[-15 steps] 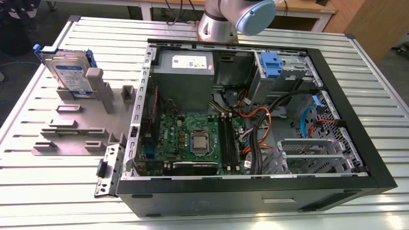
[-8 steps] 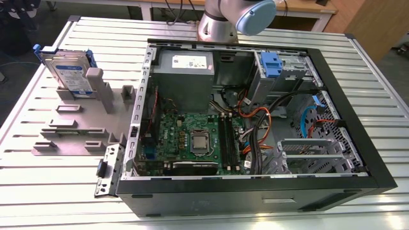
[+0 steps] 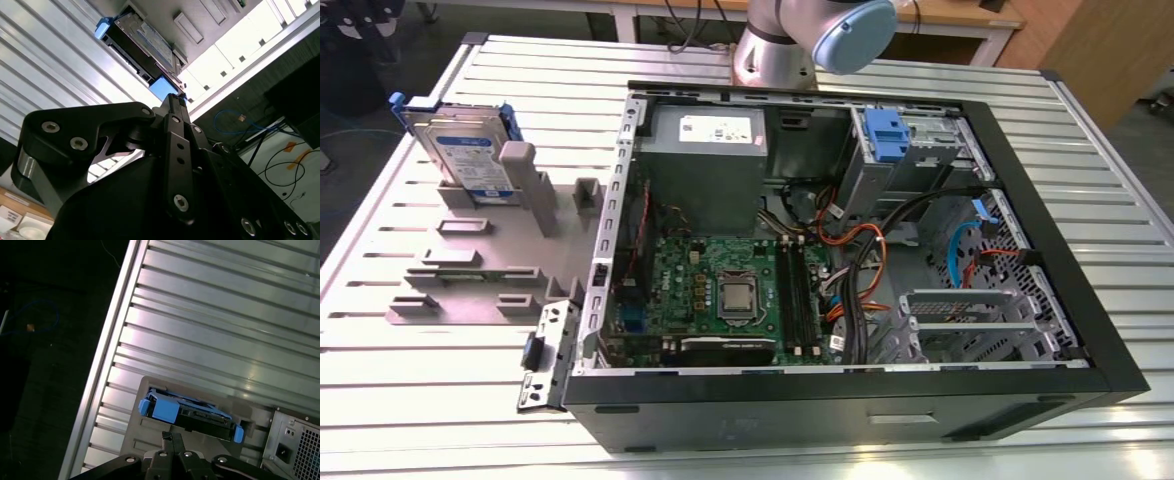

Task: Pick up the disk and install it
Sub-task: 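Pick up the disk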

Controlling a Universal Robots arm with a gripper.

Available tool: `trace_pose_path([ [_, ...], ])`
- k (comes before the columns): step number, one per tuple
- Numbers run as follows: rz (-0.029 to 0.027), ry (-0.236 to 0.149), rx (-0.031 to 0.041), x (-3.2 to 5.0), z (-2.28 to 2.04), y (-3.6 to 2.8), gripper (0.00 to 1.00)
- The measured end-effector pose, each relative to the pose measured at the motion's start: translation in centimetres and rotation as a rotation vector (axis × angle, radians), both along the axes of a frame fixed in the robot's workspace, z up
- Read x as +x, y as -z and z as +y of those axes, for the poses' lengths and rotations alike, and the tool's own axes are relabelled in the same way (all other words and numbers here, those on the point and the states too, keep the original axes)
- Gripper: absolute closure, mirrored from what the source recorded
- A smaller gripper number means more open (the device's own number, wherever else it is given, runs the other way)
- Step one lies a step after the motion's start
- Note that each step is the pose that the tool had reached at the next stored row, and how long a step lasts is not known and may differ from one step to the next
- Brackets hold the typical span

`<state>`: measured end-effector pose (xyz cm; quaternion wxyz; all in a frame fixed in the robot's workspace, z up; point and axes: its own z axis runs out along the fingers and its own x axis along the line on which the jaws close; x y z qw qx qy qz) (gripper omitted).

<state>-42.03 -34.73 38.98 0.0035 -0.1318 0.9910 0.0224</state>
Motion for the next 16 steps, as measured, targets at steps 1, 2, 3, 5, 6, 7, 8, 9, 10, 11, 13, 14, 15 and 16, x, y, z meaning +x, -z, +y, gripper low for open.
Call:
trace_pose_path([
  [1, 0.0000, -0.001, 0.0000, 0.00, 0.00, 0.00, 0.89],
  [2, 0.0000, -0.003, 0.0000, 0.00, 0.00, 0.00, 0.89],
  [3, 0.0000, -0.004, 0.0000, 0.00, 0.00, 0.00, 0.89],
  [5, 0.0000, -0.007, 0.0000, 0.00, 0.00, 0.00, 0.89],
  [6, 0.0000, -0.008, 0.0000, 0.00, 0.00, 0.00, 0.89],
  [7, 0.0000, -0.010, 0.0000, 0.00, 0.00, 0.00, 0.89],
  [8, 0.0000, -0.011, 0.0000, 0.00, 0.00, 0.00, 0.89],
  [9, 0.0000, -0.013, 0.0000, 0.00, 0.00, 0.00, 0.89],
  [10, 0.0000, -0.014, 0.0000, 0.00, 0.00, 0.00, 0.89],
  [11, 0.0000, -0.016, 0.0000, 0.00, 0.00, 0.00, 0.89],
  [13, 0.0000, -0.019, 0.0000, 0.00, 0.00, 0.00, 0.89],
  [14, 0.0000, -0.020, 0.0000, 0.00, 0.00, 0.00, 0.89],
  [15, 0.0000, -0.022, 0.0000, 0.00, 0.00, 0.00, 0.89],
  [16, 0.0000, -0.023, 0.0000, 0.00, 0.00, 0.00, 0.89],
])
